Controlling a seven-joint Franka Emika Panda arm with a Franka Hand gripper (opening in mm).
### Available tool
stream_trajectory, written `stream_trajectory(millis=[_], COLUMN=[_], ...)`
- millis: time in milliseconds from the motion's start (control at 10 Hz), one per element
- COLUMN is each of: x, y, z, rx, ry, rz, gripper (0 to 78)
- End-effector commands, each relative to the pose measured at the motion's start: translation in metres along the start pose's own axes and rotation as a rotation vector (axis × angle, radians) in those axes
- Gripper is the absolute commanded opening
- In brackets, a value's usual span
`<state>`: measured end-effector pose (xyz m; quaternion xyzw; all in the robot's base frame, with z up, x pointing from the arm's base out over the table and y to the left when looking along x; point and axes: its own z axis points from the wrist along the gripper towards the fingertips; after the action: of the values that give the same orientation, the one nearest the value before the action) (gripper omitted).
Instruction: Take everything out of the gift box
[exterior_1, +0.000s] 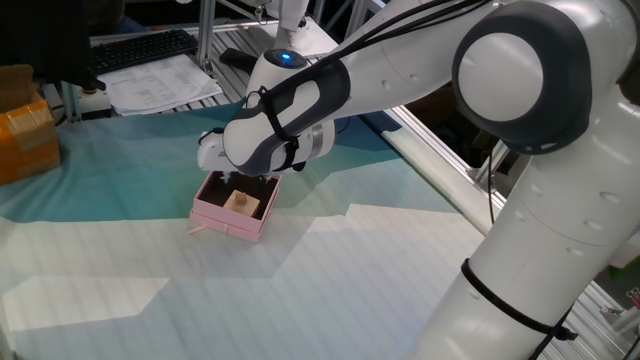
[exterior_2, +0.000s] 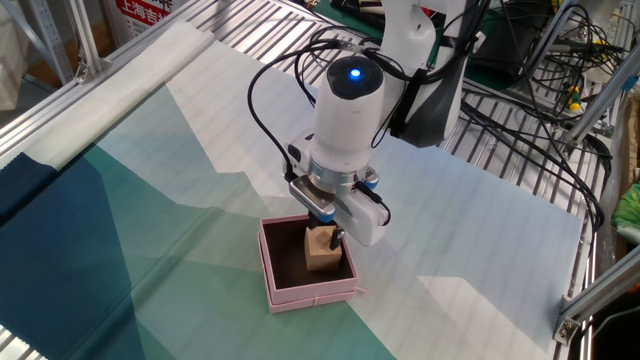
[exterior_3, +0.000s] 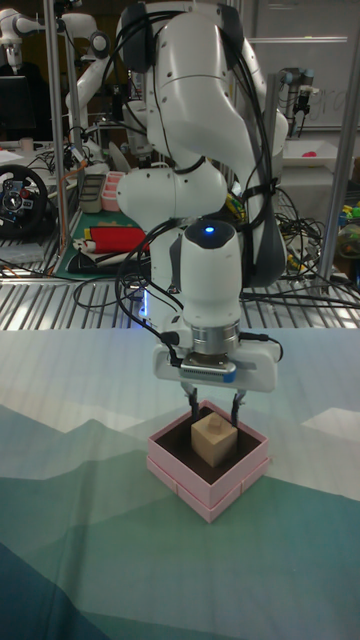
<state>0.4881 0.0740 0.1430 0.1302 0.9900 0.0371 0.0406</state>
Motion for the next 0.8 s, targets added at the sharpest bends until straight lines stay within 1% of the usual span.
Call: stream_trajectory(millis=[100, 500, 600, 800], x=[-0.0009, -0.0009, -0.0001, 0.0], y=[0.0001, 0.0001, -0.0002, -0.0001], z=[-0.0008, -0.0008, 0.0057, 0.0057], rx=[0.005, 0.005, -0.002, -0.003], ry=[-0.004, -0.004, 0.001, 0.002], rz=[0.014, 0.014, 0.02, 0.023], gripper=[77.5, 77.5, 77.5, 77.5])
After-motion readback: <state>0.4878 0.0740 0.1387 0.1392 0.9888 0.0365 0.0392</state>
